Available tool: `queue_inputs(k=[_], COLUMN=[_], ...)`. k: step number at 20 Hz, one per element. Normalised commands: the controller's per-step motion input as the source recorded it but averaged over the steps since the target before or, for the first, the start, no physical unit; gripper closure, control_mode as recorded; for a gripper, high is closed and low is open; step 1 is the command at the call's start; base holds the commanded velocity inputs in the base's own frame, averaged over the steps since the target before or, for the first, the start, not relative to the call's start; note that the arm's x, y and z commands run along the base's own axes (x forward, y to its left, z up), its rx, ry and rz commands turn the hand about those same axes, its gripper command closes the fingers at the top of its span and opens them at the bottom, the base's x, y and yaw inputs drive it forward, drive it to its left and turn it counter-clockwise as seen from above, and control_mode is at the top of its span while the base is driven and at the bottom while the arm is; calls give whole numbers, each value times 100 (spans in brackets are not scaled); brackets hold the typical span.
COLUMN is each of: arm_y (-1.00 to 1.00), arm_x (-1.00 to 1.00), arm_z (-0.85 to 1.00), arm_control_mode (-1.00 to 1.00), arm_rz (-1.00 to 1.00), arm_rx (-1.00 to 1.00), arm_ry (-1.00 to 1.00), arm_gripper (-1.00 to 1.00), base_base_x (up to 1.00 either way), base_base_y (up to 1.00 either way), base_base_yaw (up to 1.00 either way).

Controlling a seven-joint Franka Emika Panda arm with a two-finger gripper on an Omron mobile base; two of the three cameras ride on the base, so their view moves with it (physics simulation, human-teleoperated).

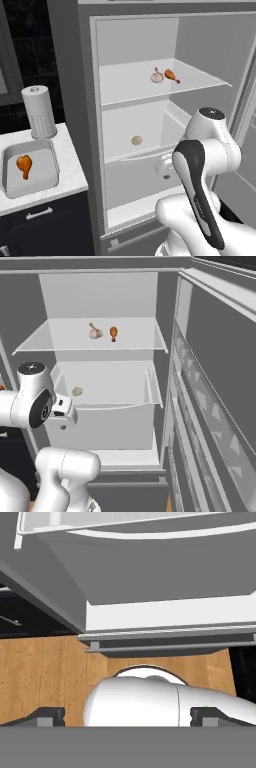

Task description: Place one garlic and one chicken drumstick in each tupperware on the nearby counter, to pack two identical lunches.

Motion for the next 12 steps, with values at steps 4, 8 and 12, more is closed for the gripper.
queue_inputs(k=[4,8,12], arm_y=[2,8,7], arm_x=[25,100,60], arm_z=[-1,-8,-6], arm_control_mode=[-100,-100,-100], arm_rz=[0,0,0], arm_rx=[0,0,0], arm_ry=[0,0,-15], arm_gripper=[-100,-100,-100], base_base_x=[44,0,0], base_base_y=[9,0,0], base_base_yaw=[0,0,0])
